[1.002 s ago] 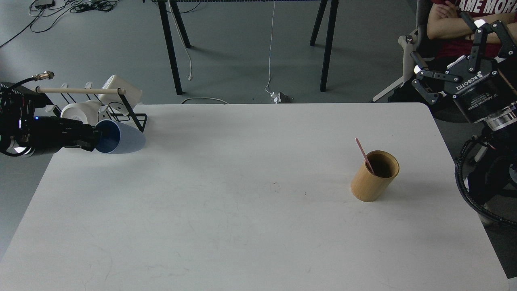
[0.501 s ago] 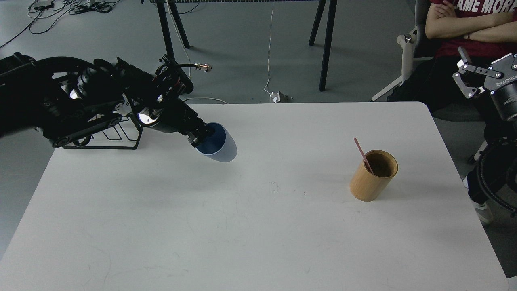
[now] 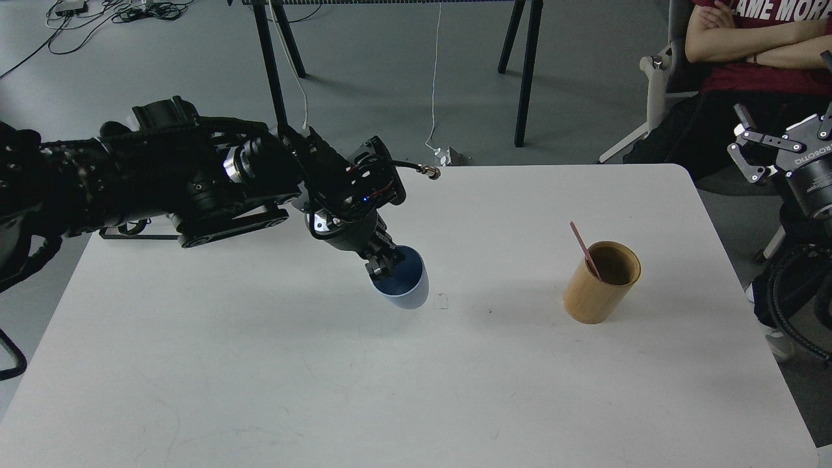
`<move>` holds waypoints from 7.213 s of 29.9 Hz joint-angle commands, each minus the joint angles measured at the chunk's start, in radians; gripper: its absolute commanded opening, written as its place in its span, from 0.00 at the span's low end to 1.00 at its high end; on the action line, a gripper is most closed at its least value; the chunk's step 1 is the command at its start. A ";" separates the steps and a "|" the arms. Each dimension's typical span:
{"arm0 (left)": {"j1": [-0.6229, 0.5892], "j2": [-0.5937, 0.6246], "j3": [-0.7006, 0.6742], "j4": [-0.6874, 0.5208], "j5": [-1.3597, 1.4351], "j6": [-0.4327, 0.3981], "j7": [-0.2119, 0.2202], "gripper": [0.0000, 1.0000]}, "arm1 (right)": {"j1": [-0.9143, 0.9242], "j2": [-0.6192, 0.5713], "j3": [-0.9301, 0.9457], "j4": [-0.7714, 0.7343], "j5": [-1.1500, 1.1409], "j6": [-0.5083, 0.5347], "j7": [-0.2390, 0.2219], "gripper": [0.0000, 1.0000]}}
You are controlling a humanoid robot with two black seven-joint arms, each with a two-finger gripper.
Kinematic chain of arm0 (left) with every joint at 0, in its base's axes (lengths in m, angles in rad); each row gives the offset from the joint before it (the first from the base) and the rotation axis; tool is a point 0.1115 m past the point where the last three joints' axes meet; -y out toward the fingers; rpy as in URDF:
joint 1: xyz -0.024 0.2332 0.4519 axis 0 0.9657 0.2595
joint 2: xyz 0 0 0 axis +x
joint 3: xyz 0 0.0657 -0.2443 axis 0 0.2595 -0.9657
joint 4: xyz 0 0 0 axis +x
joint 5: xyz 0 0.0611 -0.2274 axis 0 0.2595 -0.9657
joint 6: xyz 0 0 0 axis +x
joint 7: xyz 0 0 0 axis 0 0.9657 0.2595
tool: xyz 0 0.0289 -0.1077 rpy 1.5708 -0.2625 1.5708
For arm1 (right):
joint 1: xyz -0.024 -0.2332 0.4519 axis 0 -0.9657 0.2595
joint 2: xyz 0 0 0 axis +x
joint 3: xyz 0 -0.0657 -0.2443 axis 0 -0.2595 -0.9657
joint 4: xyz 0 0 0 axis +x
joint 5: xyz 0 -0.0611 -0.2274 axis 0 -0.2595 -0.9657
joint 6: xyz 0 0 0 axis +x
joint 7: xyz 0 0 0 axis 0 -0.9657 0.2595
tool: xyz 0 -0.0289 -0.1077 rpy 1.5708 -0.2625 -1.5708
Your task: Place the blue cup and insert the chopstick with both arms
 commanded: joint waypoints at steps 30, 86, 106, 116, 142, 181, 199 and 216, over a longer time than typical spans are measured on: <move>0.014 -0.155 0.056 0.123 -0.001 -0.045 0.000 0.11 | -0.004 0.004 0.001 0.005 0.001 0.000 0.000 0.99; 0.439 0.091 -1.007 0.088 -0.924 -0.046 0.000 0.94 | -0.010 -0.299 0.017 0.444 -1.277 -0.594 0.000 0.99; 0.478 0.082 -1.007 0.076 -0.928 -0.045 0.000 0.95 | -0.158 -0.286 -0.177 0.419 -1.901 -0.906 0.000 0.97; 0.485 0.079 -1.007 0.076 -0.928 -0.045 0.000 0.96 | -0.126 -0.168 -0.216 0.317 -1.948 -0.904 0.000 0.94; 0.511 0.078 -1.007 0.087 -0.937 -0.043 0.000 0.97 | 0.134 0.182 -0.478 -0.018 -1.953 -0.929 0.000 0.67; 0.521 0.078 -1.007 0.091 -0.951 -0.042 0.000 0.97 | 0.126 0.123 -0.481 -0.018 -1.953 -0.977 0.000 0.12; 0.525 0.074 -1.006 0.091 -0.966 -0.020 0.000 0.97 | 0.120 0.030 -0.452 0.023 -1.939 -0.977 0.000 0.02; 0.567 0.063 -1.003 0.109 -0.964 -0.019 0.000 0.97 | 0.122 -0.109 -0.288 0.304 -1.731 -0.977 0.000 0.01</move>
